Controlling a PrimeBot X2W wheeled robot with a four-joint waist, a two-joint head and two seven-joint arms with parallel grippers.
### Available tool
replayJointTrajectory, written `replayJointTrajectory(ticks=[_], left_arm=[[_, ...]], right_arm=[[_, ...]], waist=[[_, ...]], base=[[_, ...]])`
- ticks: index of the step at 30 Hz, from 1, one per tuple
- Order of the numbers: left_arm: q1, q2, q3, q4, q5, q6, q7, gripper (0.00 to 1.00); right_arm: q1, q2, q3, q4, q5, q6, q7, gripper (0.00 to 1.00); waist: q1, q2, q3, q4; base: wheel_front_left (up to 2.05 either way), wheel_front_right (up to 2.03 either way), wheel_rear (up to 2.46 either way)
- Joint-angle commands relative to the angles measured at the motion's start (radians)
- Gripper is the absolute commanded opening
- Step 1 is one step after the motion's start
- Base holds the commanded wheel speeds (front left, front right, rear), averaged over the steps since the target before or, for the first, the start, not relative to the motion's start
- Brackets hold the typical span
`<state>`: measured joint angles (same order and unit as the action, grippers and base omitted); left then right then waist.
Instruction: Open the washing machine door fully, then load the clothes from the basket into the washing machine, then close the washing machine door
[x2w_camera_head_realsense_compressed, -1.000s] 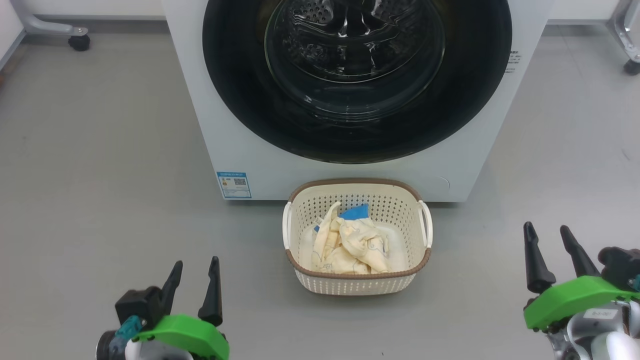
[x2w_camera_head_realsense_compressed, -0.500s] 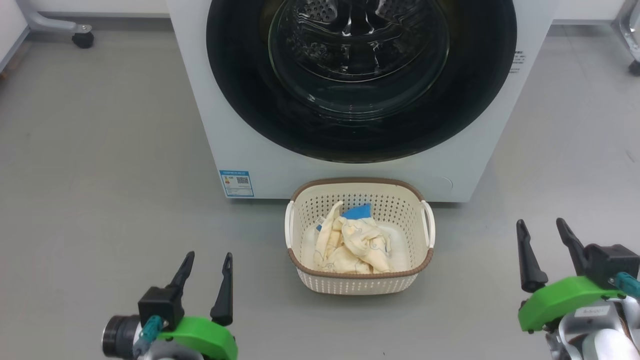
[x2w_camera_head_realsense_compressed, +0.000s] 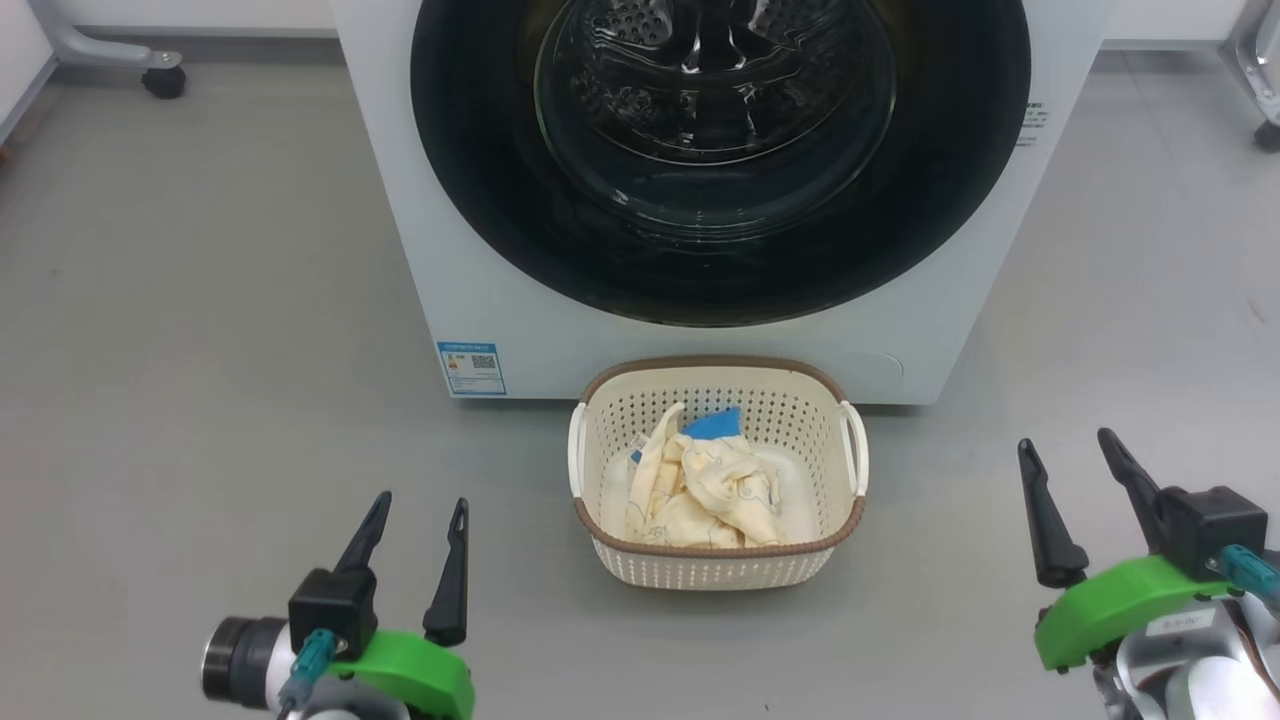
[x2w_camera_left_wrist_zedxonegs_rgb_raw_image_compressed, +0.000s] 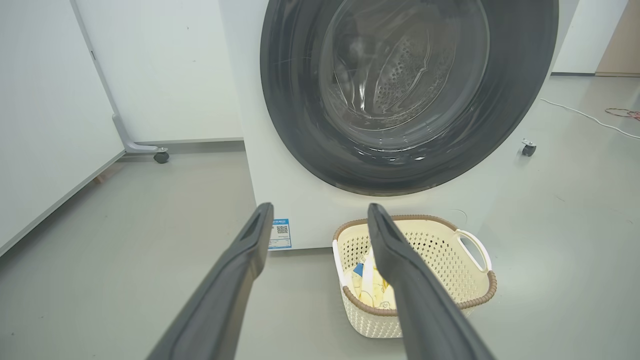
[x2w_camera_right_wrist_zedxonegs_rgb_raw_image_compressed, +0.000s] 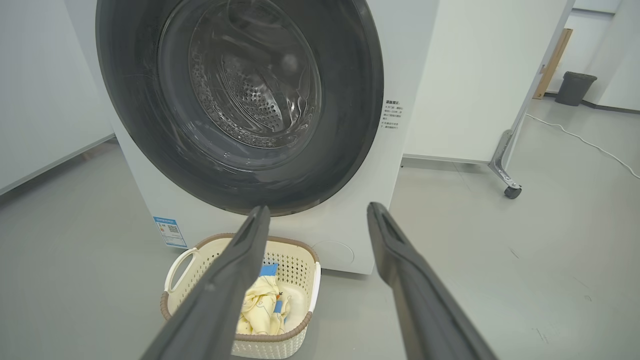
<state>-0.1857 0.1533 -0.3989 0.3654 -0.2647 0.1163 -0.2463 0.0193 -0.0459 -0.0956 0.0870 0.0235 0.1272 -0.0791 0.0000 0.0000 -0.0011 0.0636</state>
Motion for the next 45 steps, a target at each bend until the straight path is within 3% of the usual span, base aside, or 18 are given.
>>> replayJointTrajectory(ticks=[1, 23, 45], left_arm=[[-0.052, 0.021, 0.032, -0.024, -0.001, 0.006, -0.007, 1.0], [-0.059, 0.031, 0.024, -0.017, -0.017, 0.012, -0.009, 1.0], [-0.06, 0.032, 0.026, -0.023, -0.031, 0.014, -0.014, 1.0]], right_arm=[[-0.022, -0.009, 0.015, -0.033, -0.003, 0.003, -0.012, 1.0], [-0.025, -0.005, 0.008, -0.024, 0.004, 0.003, -0.019, 1.0], [-0.029, -0.004, -0.007, -0.023, 0.005, 0.003, -0.022, 1.0]], waist=[[0.0, 0.0, 0.001, 0.0], [0.0, 0.0, -0.003, -0.016], [0.0, 0.0, 0.009, -0.029]], base=[[0.0, 0.0, 0.0], [0.12, 0.12, -0.23], [1.13, 1.13, -2.26]])
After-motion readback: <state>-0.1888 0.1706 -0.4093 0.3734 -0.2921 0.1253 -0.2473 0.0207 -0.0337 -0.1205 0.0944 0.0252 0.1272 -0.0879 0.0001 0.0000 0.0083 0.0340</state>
